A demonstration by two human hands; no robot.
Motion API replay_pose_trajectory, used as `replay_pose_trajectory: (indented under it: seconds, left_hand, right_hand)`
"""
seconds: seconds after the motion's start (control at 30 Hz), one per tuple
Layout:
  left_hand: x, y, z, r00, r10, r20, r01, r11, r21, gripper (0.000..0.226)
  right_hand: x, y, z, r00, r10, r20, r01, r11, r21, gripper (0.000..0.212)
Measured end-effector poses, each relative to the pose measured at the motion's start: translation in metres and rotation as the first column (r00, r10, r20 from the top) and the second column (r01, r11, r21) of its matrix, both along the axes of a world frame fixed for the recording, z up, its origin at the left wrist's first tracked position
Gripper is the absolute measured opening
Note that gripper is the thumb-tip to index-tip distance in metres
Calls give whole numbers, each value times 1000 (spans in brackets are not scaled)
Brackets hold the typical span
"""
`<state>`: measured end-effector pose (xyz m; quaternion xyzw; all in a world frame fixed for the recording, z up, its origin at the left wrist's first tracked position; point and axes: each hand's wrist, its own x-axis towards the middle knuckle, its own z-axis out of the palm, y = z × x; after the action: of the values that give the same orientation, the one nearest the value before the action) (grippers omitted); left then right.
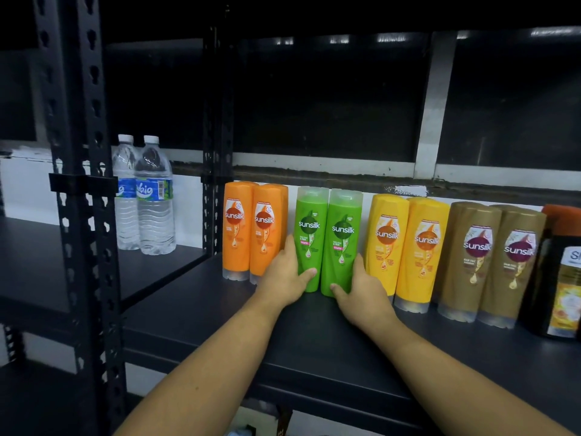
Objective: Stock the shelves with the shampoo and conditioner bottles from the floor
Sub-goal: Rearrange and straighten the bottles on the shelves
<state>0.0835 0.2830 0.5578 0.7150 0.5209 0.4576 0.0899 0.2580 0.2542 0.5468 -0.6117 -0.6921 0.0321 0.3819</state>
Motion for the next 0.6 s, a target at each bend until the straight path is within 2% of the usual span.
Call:
replay_pose_trajectory:
  seconds: [0.1, 0.17, 0.27, 0.33, 0.5, 0.6]
  left_hand:
    - [-6, -7, -2, 998, 0, -55, -2, 999, -38, 74]
    - [-12, -14, -1, 997, -29, -76, 24, 998, -65, 71]
    - [-22, -28, 3, 993, -44, -106, 34, 995, -91, 61]
    - [-32, -39, 3, 981, -33, -194, 12, 994, -111, 58]
    - [-72, -62, -2, 922, -52, -384, -46, 969, -244, 55]
    - [-94, -74, 0, 882, -63, -466, -78, 957, -278, 50]
  right_hand:
    - [2, -10, 4, 998, -3, 55, 6, 998, -63, 74]
    - [4, -21, 7, 997, 20, 79, -12, 996, -92, 63]
    - [5, -41, 10, 990, 76, 116, -67, 994, -83, 51]
    - [1, -54, 12, 978, 123, 167, -105, 988, -111, 57]
    - [-25, -68, 16, 896, 364, 256, -277, 906, -320, 64]
    - [-45, -67, 15, 877, 398, 269, -286, 883, -373, 66]
